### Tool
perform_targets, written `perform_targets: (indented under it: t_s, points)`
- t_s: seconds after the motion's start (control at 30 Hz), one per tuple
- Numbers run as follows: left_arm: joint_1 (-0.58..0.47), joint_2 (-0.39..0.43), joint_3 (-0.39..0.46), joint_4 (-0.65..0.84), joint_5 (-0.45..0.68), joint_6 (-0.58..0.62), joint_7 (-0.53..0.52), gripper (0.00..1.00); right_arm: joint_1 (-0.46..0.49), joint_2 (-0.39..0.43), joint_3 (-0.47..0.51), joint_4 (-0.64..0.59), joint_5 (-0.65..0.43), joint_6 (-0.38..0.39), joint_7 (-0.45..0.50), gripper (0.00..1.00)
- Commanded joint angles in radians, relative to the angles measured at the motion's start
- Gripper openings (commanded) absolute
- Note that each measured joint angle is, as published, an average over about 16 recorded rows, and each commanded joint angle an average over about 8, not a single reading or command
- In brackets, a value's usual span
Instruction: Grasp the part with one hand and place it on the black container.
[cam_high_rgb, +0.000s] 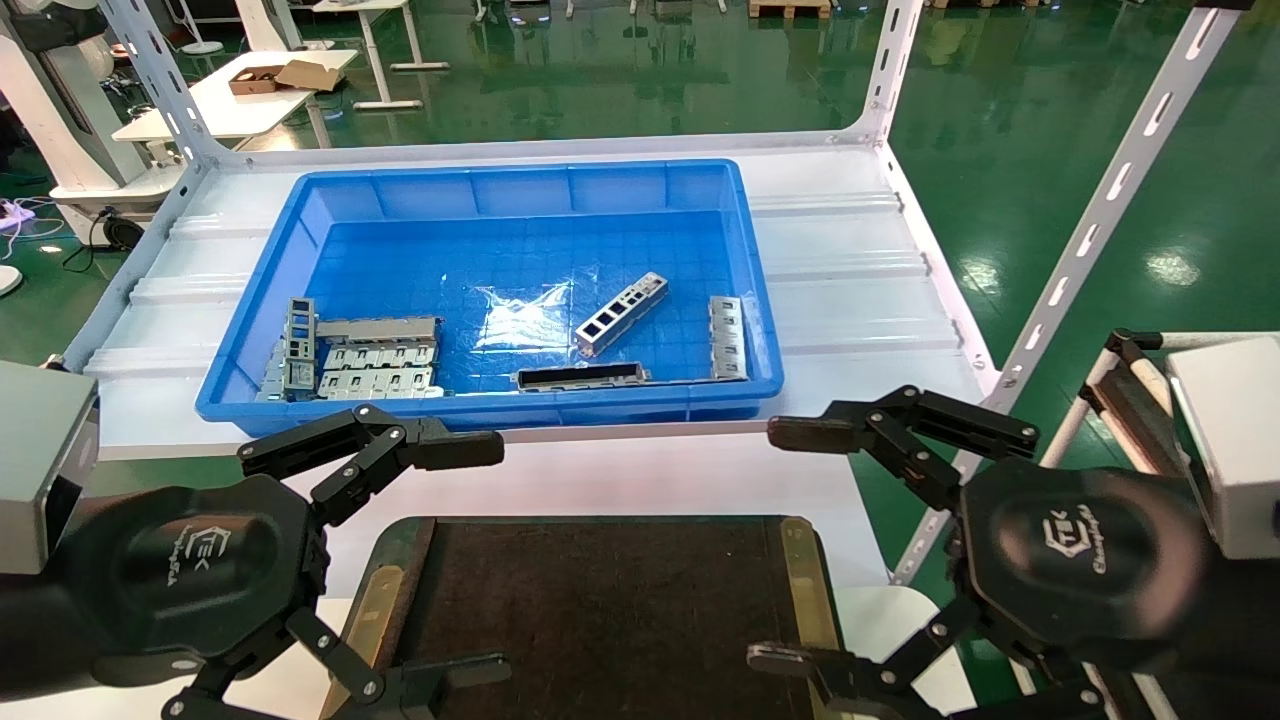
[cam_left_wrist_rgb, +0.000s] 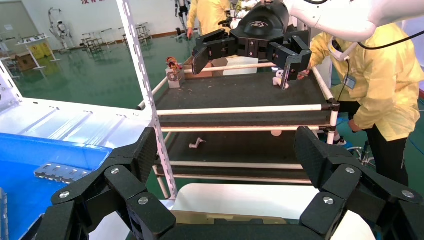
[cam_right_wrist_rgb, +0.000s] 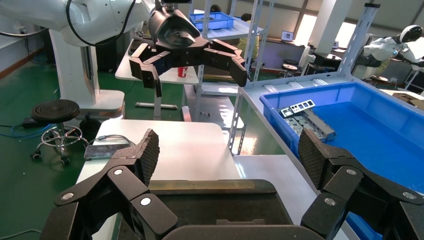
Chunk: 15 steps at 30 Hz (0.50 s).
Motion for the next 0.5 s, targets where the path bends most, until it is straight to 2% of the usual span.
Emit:
perform_targets:
  t_s: [0.03,0.5]
  points:
    - [0.0,0.0,0.0,0.0,0.0,0.0,0.0,1.0,0.0,0.0,0.0,0.0,0.0,0.0,0.0,1.0]
    - [0.0,0.0,0.0,0.0,0.0,0.0,0.0,1.0,0.0,0.0,0.0,0.0,0.0,0.0,0.0,1.0]
